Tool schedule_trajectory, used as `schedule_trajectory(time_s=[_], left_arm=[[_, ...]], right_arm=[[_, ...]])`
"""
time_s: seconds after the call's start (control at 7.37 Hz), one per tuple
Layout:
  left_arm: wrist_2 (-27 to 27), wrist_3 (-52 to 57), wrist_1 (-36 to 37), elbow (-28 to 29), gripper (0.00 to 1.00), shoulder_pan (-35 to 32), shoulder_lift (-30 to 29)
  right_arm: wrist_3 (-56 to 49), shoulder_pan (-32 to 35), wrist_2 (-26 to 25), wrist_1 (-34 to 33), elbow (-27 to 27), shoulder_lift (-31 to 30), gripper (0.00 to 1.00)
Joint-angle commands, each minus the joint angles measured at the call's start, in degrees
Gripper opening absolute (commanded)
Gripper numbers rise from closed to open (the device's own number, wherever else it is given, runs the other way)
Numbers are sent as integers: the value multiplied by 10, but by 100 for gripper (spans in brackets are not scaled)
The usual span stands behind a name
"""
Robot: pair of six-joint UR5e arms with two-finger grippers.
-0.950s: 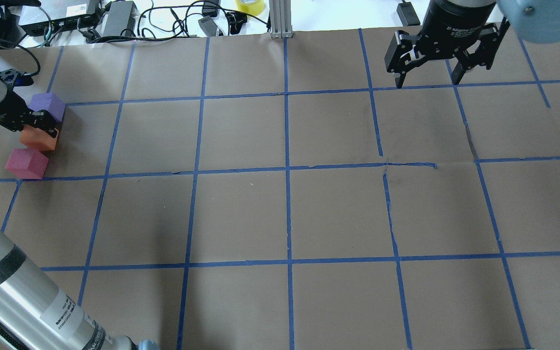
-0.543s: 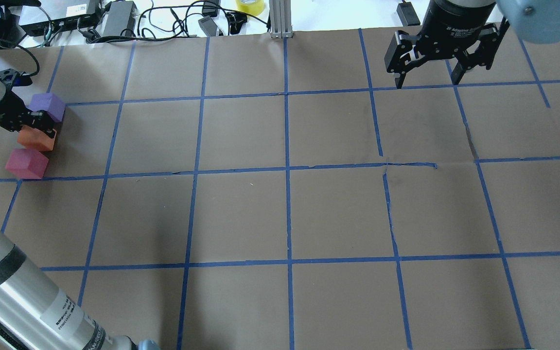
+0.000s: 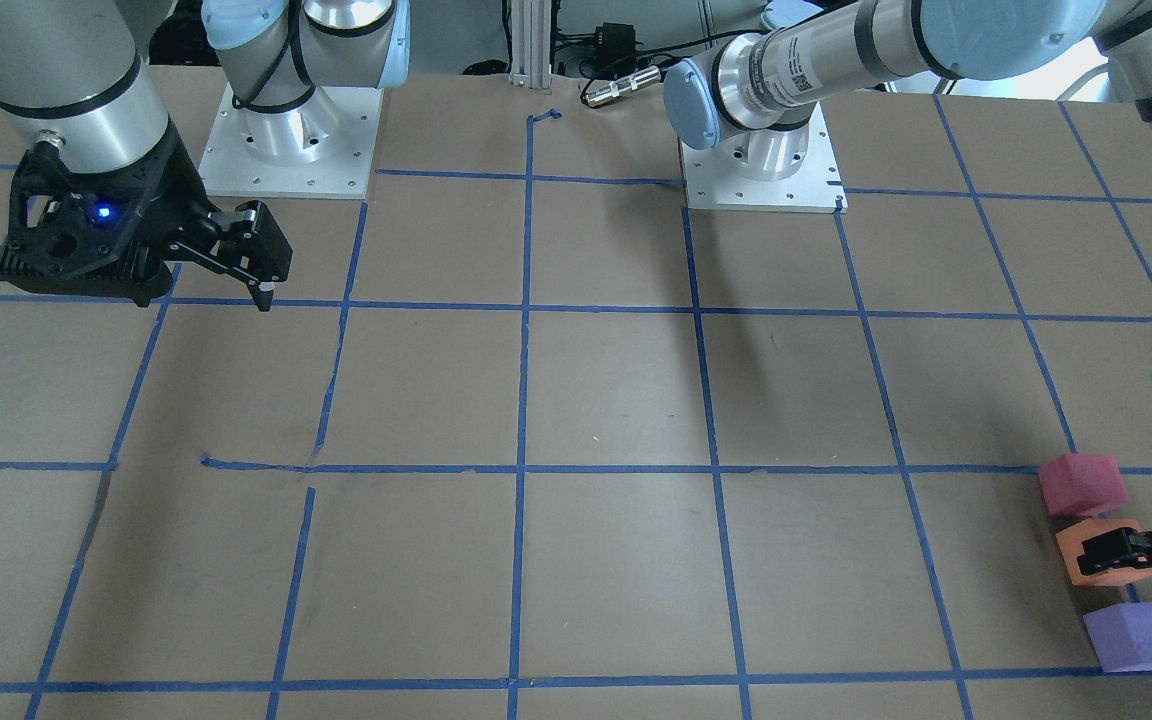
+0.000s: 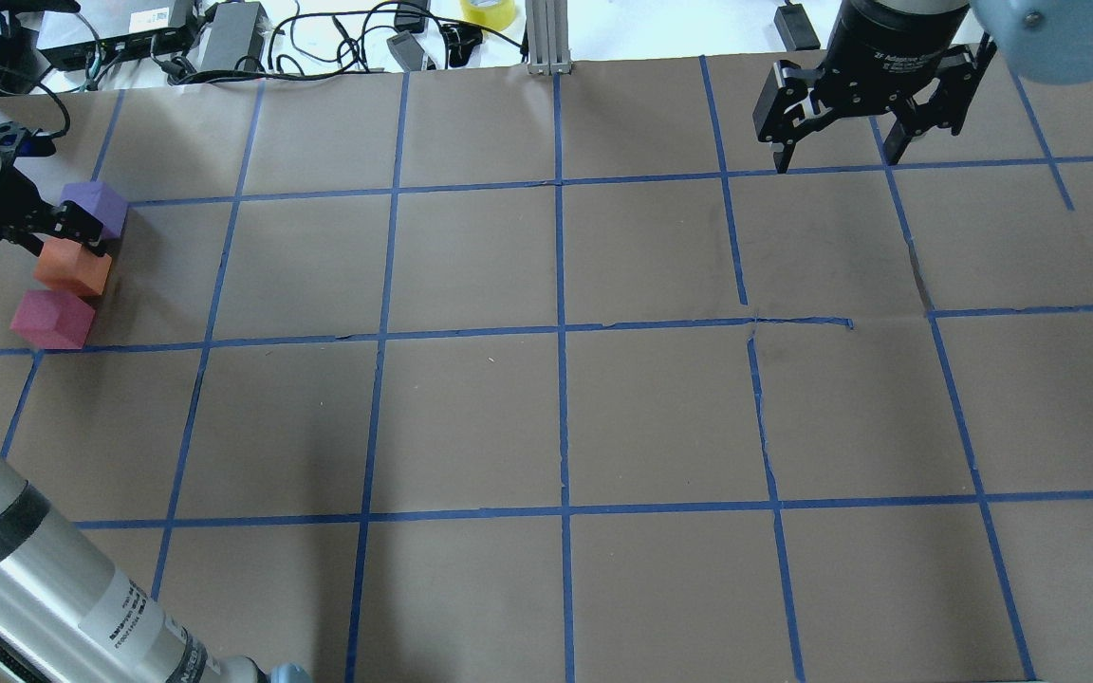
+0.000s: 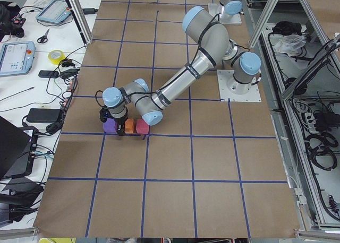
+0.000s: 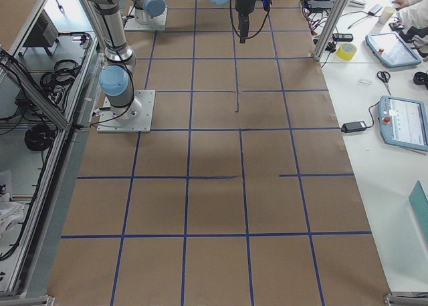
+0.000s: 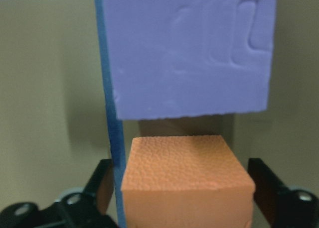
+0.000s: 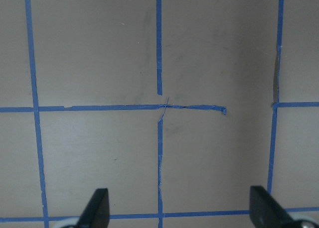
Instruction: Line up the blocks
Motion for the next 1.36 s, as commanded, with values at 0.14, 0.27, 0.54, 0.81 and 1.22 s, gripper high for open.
schedule_trajectory(time_s=[0.14, 0.27, 0.54, 0.81, 1.22], left_arm=[[0, -1, -139, 3, 100, -26, 139], [6, -4, -184, 3, 100, -53, 198], [8, -81, -275, 2, 100, -104, 282], [25, -202, -315, 2, 100, -176, 325], [37, -274, -319, -17, 100, -321, 364]], right_arm=[[-2, 1, 4, 1, 0, 1, 100], [1, 1, 8, 1, 0, 0, 100], [3, 1, 9, 0, -1, 3, 100], [2, 2, 8, 0, -1, 3, 100], [2, 2, 7, 0, -1, 3, 100]])
